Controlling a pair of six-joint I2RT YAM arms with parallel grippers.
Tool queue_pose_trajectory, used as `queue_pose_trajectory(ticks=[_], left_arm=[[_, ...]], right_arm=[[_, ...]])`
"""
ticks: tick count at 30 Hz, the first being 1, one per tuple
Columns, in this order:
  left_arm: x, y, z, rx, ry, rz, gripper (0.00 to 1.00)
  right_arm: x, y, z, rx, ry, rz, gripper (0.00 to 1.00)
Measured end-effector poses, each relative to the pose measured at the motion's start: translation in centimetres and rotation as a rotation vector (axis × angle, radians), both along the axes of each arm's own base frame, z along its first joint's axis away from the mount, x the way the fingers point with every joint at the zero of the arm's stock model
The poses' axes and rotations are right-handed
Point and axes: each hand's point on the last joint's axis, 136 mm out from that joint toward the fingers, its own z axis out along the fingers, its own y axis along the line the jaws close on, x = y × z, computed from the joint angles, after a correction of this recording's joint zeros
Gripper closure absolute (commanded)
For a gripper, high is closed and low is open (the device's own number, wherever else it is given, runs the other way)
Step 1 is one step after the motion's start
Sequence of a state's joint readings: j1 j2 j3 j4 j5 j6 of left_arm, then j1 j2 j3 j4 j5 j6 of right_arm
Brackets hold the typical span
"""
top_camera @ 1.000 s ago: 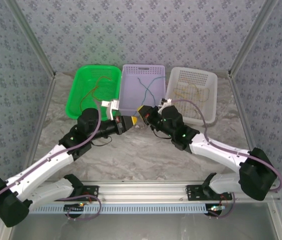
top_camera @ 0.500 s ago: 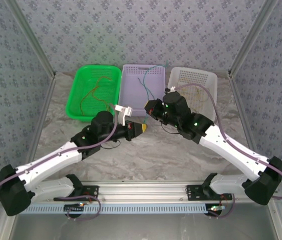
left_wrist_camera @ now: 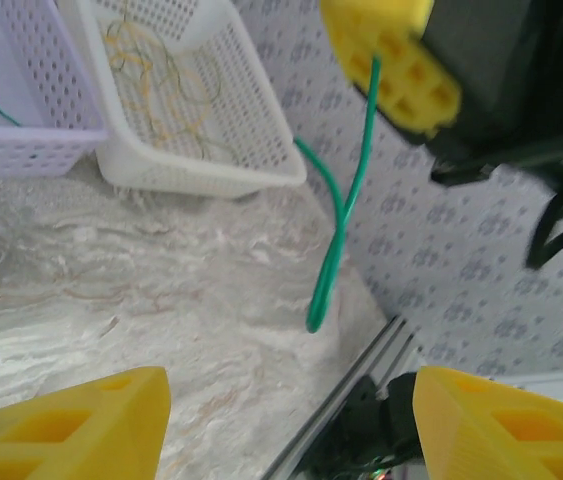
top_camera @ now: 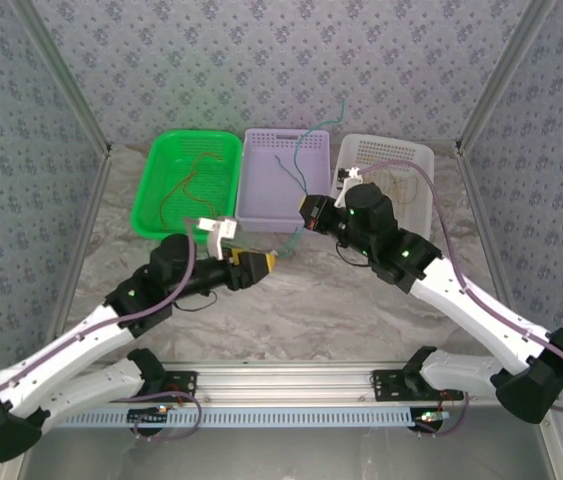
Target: Untangle the cables
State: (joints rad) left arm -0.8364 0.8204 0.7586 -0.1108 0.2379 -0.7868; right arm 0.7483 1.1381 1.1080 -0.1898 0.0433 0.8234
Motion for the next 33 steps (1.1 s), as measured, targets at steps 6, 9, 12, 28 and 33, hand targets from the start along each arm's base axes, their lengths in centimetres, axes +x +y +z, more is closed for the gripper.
queue_pose_trajectory(ticks=[6, 9, 12, 28, 33], left_arm=[[1.4, 0.9, -0.5, -0.031, 0.098, 0.057, 0.49], [1.4, -0.1, -1.5, 0.002, 0.131, 0.02, 0.56], [1.2, -1.5, -1.5, 0.027, 0.126, -0.034, 0.58], [2.7, -5.6, -3.2, 0.04, 0.156, -0.112, 0.54], [3.4, -6.2, -2.4, 0.017, 0.143, -0.108, 0.58]], right_arm=[[-0.7, -0.5, 0.2, -0.097, -0.13, 0.087, 1.0], [-0.6, -0.2, -0.3, -0.128, -0.138, 0.121, 1.0], [-0.7, 0.6, -1.0, -0.152, -0.124, 0.162, 1.0], [-2.3, 2.6, -1.8, -0.156, -0.107, 0.271, 1.0], [-2.5, 2.7, -1.8, -0.155, -0.108, 0.279, 1.0]])
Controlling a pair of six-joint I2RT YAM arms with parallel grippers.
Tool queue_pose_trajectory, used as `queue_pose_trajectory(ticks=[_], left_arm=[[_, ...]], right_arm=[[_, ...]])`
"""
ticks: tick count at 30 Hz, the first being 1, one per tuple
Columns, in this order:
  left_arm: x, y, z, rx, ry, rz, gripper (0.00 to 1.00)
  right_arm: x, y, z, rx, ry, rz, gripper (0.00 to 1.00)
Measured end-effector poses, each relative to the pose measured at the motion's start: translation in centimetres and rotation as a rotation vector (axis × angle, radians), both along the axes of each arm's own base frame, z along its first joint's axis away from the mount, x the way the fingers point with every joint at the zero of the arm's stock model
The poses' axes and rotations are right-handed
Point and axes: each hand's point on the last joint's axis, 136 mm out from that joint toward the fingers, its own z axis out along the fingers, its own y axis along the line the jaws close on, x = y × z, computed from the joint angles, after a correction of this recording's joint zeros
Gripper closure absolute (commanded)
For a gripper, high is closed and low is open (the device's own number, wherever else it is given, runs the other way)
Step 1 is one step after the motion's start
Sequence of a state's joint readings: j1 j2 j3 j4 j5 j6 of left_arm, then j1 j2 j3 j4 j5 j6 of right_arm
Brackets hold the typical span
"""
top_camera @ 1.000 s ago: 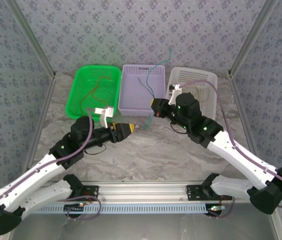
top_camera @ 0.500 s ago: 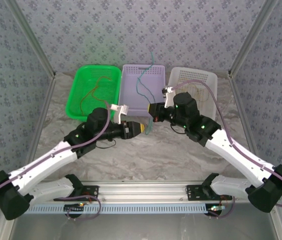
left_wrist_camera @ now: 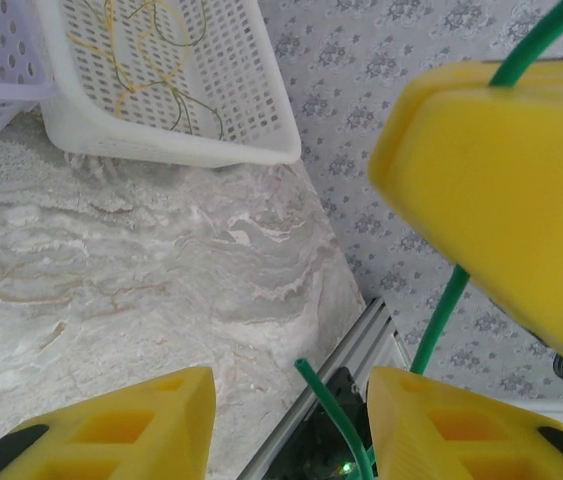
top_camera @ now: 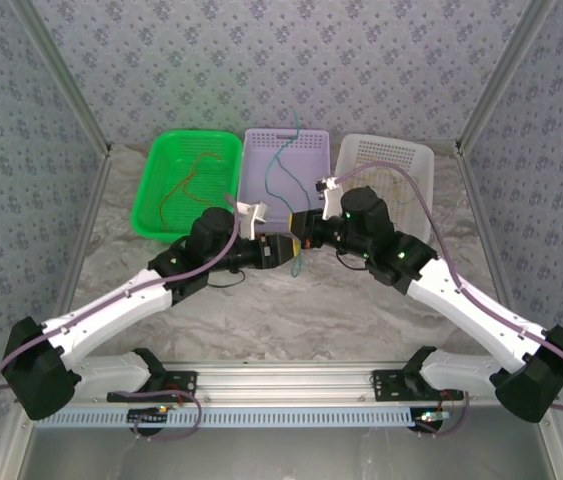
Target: Untangle the cables
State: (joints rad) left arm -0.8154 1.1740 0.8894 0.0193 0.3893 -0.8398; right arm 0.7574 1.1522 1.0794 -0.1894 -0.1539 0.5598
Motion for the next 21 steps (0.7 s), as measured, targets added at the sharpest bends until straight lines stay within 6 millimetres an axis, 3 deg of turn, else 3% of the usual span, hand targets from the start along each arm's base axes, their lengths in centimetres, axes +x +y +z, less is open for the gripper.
queue_pose_trajectory(ticks=[11, 16, 21], left_arm=[[0.9, -0.1, -0.6, 0.007, 0.012, 0.026, 0.77], [1.2, -0.2, -0.2, -0.01, 0.006, 0.037, 1.0], [1.6, 0.4, 0.4, -0.016, -0.011, 0.077, 1.0]], right_arm=[[0.1, 0.1, 0.3, 0.015, -0.002, -0.002, 1.0], [0.1, 0.1, 0.2, 0.017, -0.002, -0.003, 1.0], [0.5, -0.5, -0.8, 0.009, 0.016, -0.033, 1.0]])
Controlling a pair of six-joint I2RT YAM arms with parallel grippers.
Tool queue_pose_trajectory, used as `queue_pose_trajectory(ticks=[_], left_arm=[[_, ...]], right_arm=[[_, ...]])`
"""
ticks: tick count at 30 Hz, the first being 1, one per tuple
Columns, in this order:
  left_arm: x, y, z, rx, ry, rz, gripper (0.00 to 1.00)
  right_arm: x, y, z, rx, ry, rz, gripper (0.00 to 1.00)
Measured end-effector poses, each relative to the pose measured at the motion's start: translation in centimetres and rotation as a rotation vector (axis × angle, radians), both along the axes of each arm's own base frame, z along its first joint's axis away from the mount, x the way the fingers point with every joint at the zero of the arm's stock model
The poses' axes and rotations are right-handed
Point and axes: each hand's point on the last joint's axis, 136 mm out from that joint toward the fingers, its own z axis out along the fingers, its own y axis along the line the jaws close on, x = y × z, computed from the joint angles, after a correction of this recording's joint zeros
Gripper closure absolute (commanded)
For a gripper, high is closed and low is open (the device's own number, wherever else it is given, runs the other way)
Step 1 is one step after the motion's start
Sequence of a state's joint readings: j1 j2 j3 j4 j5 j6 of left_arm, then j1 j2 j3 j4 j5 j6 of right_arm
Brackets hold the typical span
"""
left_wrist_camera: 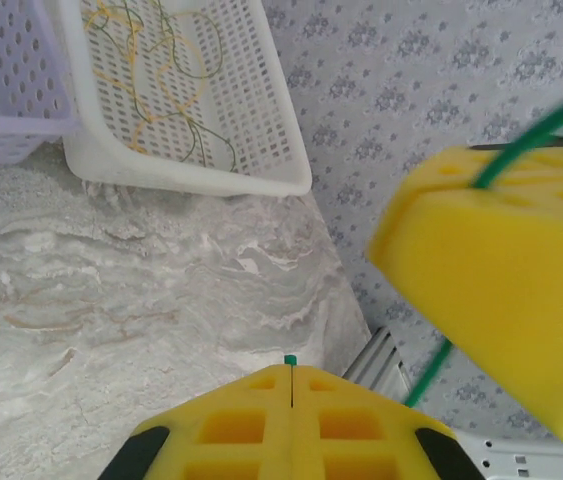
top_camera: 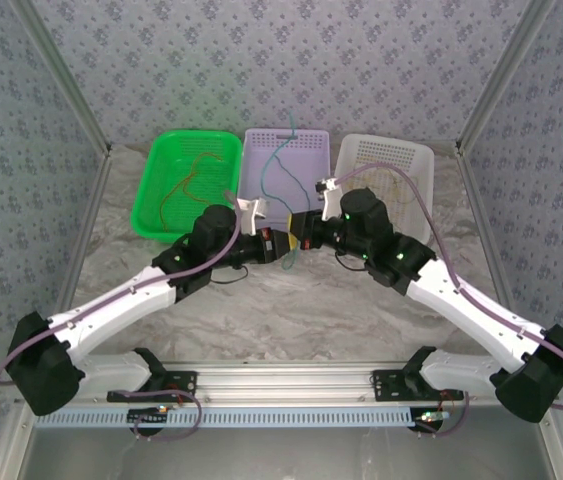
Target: Untangle the cables
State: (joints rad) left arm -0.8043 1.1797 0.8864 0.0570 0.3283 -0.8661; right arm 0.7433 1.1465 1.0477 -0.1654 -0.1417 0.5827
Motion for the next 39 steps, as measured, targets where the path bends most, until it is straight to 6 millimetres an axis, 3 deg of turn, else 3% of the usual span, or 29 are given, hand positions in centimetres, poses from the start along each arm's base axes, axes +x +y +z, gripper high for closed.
queue_pose_trajectory(ticks=[8, 16, 17, 18, 20, 24, 30, 35, 39], left_arm=[[-0.2, 4.3, 1.9, -0.081, -0.051, 0.15, 1.0], [0.2, 5.5, 0.4, -0.075, -0.022, 0.213, 1.0], [0.1, 5.6, 0.3, -0.075, -0.019, 0.215, 0.98], [0.1, 5.7, 0.3, -0.077, -0.015, 0.217, 0.91], [0.1, 5.6, 0.3, -0.082, -0.005, 0.213, 0.77], [-0.2, 4.1, 0.2, -0.06, 0.011, 0.153, 0.65], [-1.1, 1.2, 1.9, -0.039, -0.022, 0.029, 0.49], [-1.0, 0.4, 2.4, -0.007, -0.047, -0.008, 0.49], [-0.5, -0.2, 0.9, 0.051, -0.037, -0.019, 0.54]], right_arm=[[2.2, -3.9, -1.4, 0.061, 0.064, -0.156, 1.0], [2.8, -4.4, -0.8, 0.103, 0.07, -0.191, 1.0], [2.9, -4.4, -0.8, 0.104, 0.069, -0.193, 1.0], [3.0, -4.4, -0.6, 0.104, 0.069, -0.194, 1.0], [3.3, -4.1, -0.2, 0.104, 0.063, -0.191, 1.0], [3.5, -3.7, 0.1, 0.105, 0.062, -0.177, 1.0], [3.6, -2.8, -0.6, 0.083, 0.085, -0.152, 1.0], [3.4, -2.3, -1.2, 0.065, 0.102, -0.135, 1.0], [3.1, -2.0, -1.0, 0.062, 0.101, -0.124, 1.0]])
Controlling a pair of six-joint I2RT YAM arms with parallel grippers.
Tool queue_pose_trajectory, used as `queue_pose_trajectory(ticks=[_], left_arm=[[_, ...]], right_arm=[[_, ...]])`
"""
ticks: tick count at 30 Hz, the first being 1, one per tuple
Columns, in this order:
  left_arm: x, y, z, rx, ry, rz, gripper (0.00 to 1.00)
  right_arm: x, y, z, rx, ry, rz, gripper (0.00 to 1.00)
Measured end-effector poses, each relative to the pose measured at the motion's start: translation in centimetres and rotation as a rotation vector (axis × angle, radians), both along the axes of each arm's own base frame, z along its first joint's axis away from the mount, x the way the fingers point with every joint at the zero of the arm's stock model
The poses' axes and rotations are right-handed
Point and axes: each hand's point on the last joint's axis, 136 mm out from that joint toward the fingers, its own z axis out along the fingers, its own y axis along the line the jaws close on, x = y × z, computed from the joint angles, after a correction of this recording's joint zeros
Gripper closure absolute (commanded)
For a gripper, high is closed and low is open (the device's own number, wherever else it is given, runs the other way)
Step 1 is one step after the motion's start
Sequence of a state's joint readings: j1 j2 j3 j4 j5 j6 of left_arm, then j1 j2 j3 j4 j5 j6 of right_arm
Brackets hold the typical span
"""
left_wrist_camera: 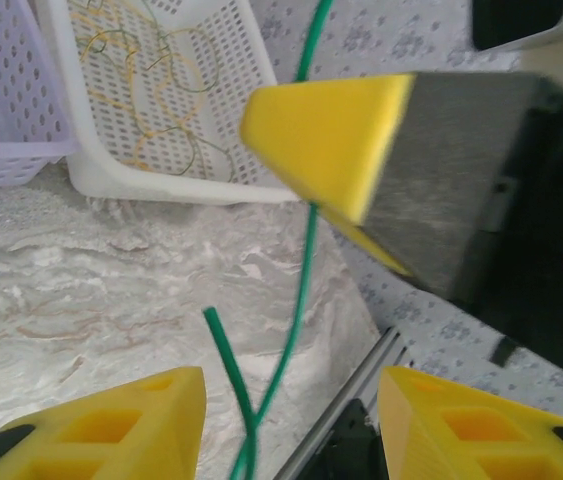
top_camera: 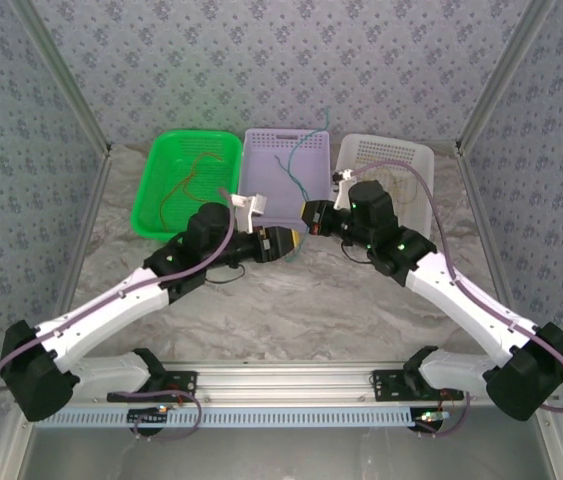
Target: Untangle the cables
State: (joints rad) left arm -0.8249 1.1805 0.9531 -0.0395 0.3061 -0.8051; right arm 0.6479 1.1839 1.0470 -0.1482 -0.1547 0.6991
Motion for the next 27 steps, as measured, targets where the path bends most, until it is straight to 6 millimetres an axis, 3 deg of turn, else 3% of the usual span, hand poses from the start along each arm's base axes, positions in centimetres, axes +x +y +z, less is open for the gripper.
queue_pose_trajectory(ticks=[4, 8, 13, 18, 27], left_arm=[[0.3, -0.1, -1.7, 0.056, 0.014, 0.001, 0.66], [0.6, 0.0, -1.7, 0.059, 0.007, 0.013, 1.0], [1.0, 1.1, -1.5, 0.012, -0.002, 0.089, 1.0], [1.0, 4.6, -1.7, -0.129, -0.005, 0.267, 1.0], [0.6, 9.2, -1.7, -0.411, 0.087, 0.575, 1.0]], right_arm=[[-0.3, 0.4, 0.5, 0.006, -0.008, 0.011, 1.0], [-0.4, 0.5, 0.5, 0.005, -0.007, 0.016, 1.0], [0.2, -0.5, 0.6, 0.016, -0.009, -0.026, 1.0], [1.4, -2.7, -0.3, 0.102, 0.035, -0.119, 1.0], [1.4, -1.0, 0.2, 0.35, 0.069, -0.2, 1.0]])
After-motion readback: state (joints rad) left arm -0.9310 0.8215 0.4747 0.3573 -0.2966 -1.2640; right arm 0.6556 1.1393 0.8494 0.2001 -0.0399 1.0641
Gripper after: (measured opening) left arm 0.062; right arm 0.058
